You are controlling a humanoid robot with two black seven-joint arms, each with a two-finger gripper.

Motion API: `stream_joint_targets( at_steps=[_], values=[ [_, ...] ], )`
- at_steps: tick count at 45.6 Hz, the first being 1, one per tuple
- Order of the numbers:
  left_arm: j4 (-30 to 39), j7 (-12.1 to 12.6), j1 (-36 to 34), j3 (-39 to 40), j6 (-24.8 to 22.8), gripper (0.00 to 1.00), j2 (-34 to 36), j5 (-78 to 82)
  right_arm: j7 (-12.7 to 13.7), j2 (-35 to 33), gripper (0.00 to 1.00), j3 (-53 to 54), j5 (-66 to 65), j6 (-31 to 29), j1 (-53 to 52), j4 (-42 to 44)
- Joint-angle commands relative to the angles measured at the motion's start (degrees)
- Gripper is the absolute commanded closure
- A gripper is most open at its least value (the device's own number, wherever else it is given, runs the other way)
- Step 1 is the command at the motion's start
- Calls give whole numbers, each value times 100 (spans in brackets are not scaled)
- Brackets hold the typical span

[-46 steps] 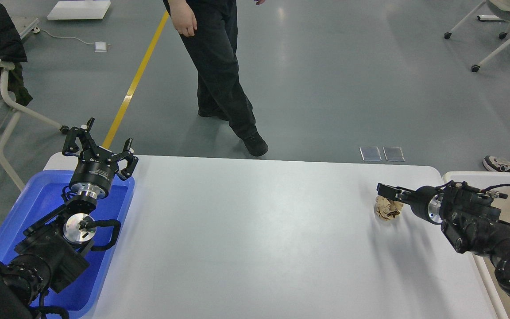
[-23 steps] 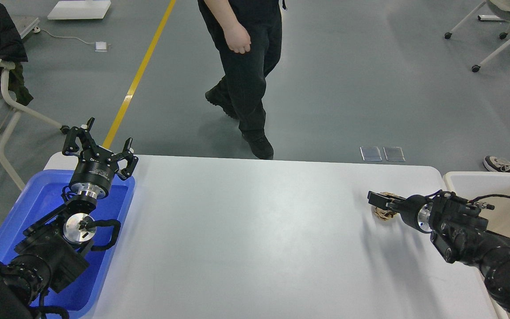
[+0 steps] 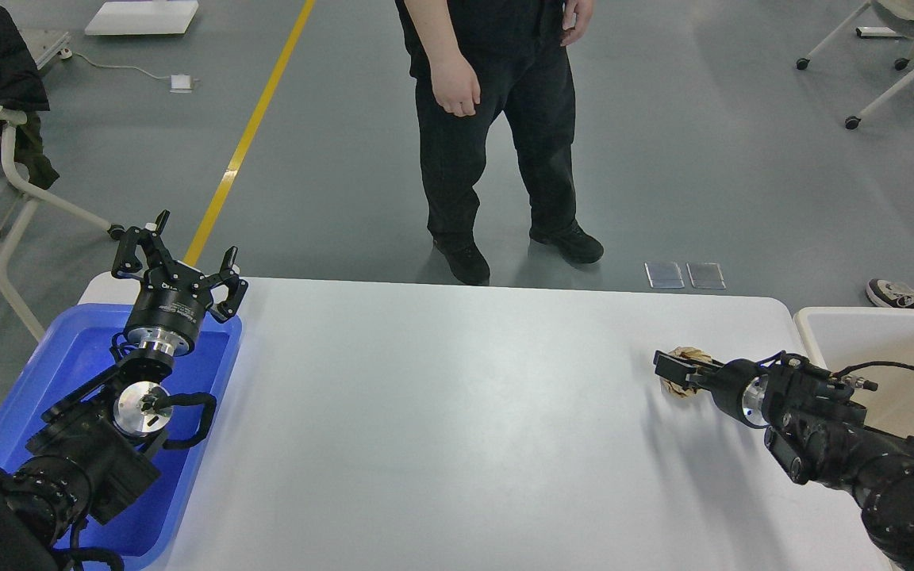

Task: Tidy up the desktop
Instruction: 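Close the right gripper on the crumpled paper ball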

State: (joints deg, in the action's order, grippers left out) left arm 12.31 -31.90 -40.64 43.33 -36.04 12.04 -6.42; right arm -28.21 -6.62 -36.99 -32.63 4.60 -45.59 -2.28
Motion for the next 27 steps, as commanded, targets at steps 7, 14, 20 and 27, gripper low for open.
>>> stream_joint_targets(
  at_steps=[7,14,20,27],
  values=[
    [-1,0,4,8,0,0,0,0,0,38,10,-19,-7,147,76,-1],
    [-1,0,4,0,0,0,0,0,0,73,15,-28,-15,155,138,8],
    [-1,0,-5,0,0,0,0,0,0,82,28,-54,-51,199,182,8],
    [-1,0,4,0,0,0,0,0,0,90,50,-54,-340,471,296,122]
  ],
)
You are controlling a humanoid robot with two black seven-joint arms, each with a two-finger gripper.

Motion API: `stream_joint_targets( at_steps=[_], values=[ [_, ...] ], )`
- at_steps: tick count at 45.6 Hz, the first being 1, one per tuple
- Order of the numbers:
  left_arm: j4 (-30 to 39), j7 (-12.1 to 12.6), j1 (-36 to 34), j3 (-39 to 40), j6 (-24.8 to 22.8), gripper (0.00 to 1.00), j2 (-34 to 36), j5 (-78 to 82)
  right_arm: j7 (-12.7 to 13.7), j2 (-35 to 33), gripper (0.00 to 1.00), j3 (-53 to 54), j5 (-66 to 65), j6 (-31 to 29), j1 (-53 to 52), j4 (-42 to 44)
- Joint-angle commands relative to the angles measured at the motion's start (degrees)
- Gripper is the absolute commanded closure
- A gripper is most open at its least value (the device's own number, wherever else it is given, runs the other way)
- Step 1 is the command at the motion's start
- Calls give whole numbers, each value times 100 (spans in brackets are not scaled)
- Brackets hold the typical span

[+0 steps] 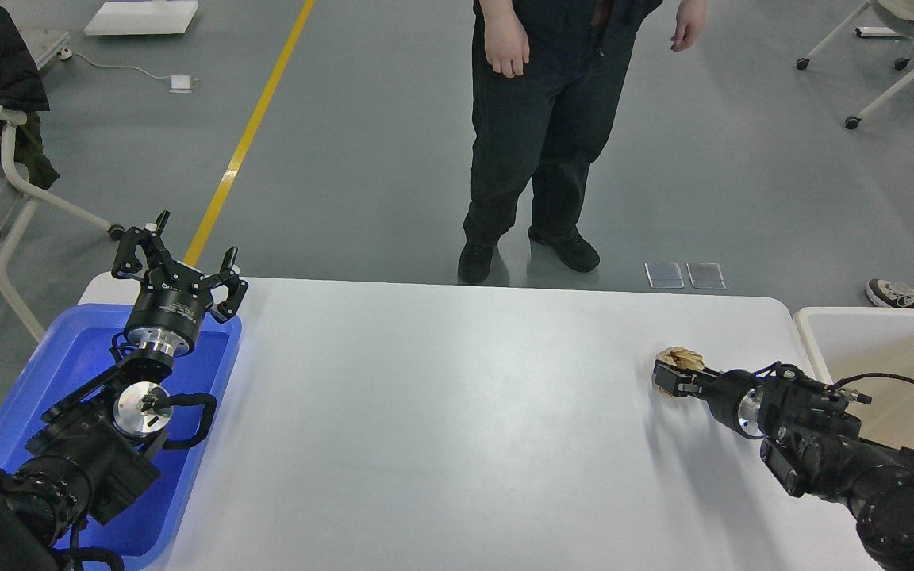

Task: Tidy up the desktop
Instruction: 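Close the right gripper on the crumpled paper ball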

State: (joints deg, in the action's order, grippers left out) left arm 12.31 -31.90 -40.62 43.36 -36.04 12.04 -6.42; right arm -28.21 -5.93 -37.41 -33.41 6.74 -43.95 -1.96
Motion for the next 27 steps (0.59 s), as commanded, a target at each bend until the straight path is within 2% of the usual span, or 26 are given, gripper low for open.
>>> stream_joint_targets(
  at_steps=[1,9,10,12,22,27],
  values=[
    [0,0,1,6,0,0,0,0,0,39,52,-4,-289,283,132,99],
    [0,0,1,-3,0,0,0,0,0,57,78,14,-316,354,150,108],
    [0,0,1,6,0,0,0,0,0,74,88,23,-316,354,159,108],
    [0,0,-7,-3,0,0,0,0,-8,83,100,32,-316,354,176,108],
    [0,0,-7,-3,0,0,0,0,-35,83,100,111,-237,371,167,108],
    [0,0,1,-3,0,0,0,0,-140,83,100,207,-193,380,106,108]
  ],
)
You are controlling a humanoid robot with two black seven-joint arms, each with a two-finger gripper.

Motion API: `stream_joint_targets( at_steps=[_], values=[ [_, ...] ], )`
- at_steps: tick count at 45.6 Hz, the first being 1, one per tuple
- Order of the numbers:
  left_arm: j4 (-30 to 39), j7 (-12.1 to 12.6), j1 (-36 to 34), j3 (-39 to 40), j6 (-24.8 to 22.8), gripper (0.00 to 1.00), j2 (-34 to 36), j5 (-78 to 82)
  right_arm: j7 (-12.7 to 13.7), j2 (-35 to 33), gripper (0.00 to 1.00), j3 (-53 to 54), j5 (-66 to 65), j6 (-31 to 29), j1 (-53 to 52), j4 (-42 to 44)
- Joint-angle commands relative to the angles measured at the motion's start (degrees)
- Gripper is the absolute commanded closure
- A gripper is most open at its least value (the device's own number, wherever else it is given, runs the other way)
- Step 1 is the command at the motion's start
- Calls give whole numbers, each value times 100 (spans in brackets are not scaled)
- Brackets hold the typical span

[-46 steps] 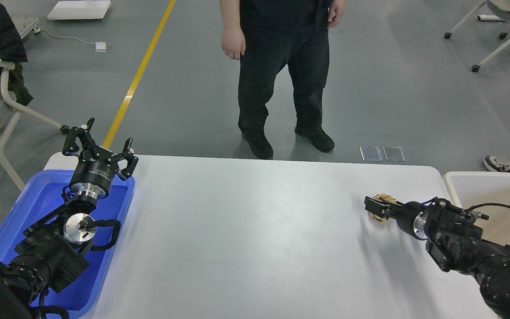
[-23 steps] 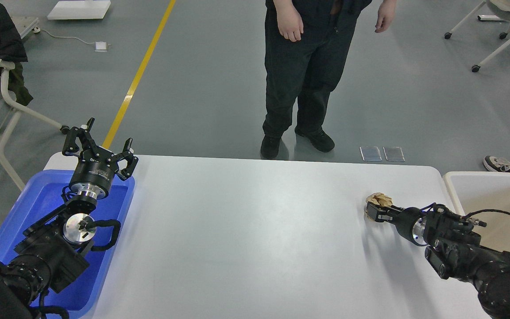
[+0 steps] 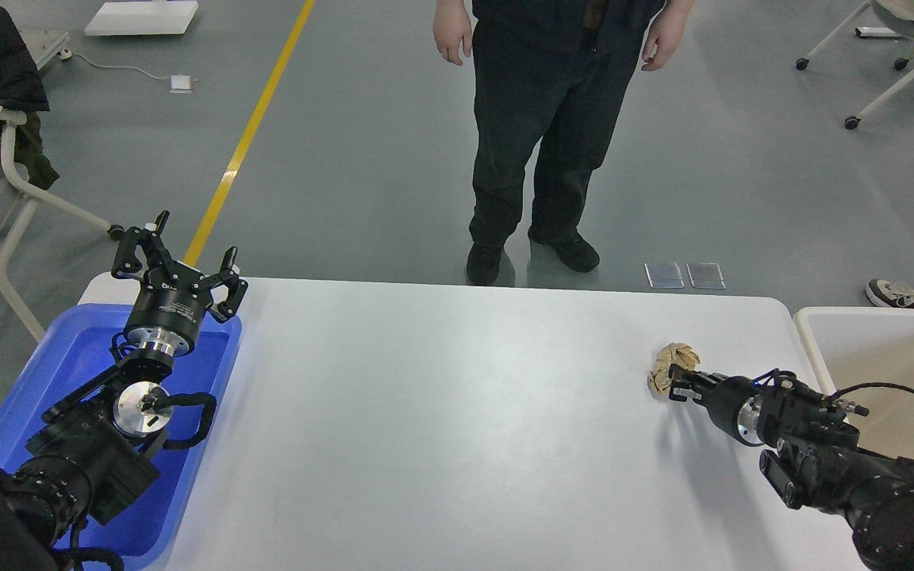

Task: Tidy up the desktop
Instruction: 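Close the right gripper on the crumpled paper ball, then lift the paper ball and carry it toward the beige bin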

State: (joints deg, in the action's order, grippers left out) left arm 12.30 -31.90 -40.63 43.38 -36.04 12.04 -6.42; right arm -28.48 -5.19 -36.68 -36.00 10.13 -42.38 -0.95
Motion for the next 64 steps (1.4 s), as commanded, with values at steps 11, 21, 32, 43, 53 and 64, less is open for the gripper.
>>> stream_joint_targets(
  at_steps=[11,21,32,43,53,64],
  values=[
    [0,0,3,-5,0,0,0,0,-1211,19,100,786,348,-46,-165,-11],
    [0,0,3,-5,0,0,0,0,-1414,-131,100,1084,356,-63,-314,-11],
    [0,0,-6,-5,0,0,0,0,-1414,-430,100,1120,356,-371,-613,-2],
    [0,0,3,-5,0,0,0,0,-1423,-685,100,1137,356,-749,-1061,-11],
    [0,0,3,-5,0,0,0,0,-1423,-746,100,1129,356,-1056,-1421,-2],
    [0,0,3,-5,0,0,0,0,-1432,-1396,100,1251,374,-1777,-2150,-458]
  ],
)
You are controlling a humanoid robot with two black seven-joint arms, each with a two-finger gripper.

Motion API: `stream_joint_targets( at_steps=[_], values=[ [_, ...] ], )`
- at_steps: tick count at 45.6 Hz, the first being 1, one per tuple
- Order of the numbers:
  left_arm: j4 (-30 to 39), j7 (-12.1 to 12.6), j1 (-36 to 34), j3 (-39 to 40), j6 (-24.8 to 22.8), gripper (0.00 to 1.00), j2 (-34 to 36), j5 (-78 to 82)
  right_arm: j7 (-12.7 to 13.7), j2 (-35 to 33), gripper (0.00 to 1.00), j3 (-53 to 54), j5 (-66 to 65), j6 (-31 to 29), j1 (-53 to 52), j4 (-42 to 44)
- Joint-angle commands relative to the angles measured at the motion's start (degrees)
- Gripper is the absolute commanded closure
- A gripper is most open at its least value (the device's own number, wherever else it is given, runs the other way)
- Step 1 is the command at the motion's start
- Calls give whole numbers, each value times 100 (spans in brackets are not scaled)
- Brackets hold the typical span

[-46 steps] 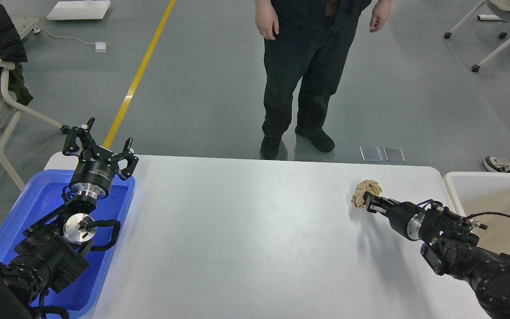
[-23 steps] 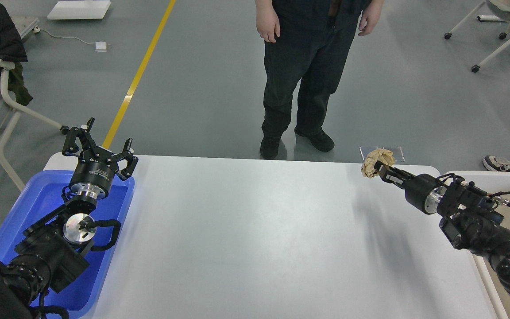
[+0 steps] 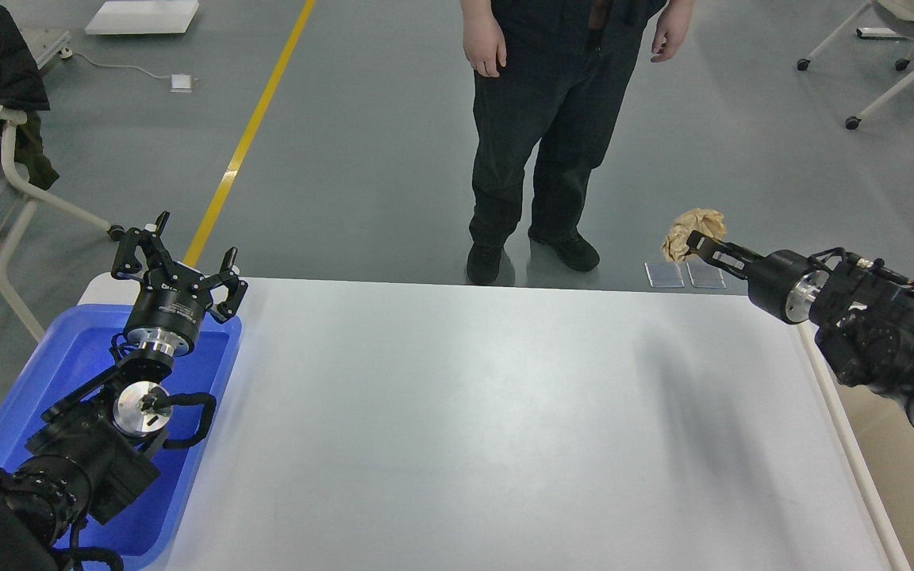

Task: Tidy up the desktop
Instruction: 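Lift the paper ball and carry it toward the beige bin, then release the paper ball into the beige bin with the right gripper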

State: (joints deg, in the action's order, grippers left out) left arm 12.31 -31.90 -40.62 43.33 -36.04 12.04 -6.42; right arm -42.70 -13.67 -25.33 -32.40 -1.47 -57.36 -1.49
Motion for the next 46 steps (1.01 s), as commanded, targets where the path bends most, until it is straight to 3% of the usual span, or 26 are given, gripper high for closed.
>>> stream_joint_targets(
  at_steps=[1,17,25,37,46],
  values=[
    [0,0,1,0,0,0,0,0,-11,-654,100,142,14,-678,-758,-535],
    [0,0,-7,0,0,0,0,0,7,-2649,100,203,14,-837,-1998,-2523],
    [0,0,1,0,0,0,0,0,60,-3124,100,203,23,-811,-1806,-2400],
    [0,0,1,0,0,0,0,0,218,-3423,100,300,568,-758,-628,-1531],
    [0,0,1,0,0,0,0,0,789,-3397,100,519,752,-723,180,-836]
  ],
)
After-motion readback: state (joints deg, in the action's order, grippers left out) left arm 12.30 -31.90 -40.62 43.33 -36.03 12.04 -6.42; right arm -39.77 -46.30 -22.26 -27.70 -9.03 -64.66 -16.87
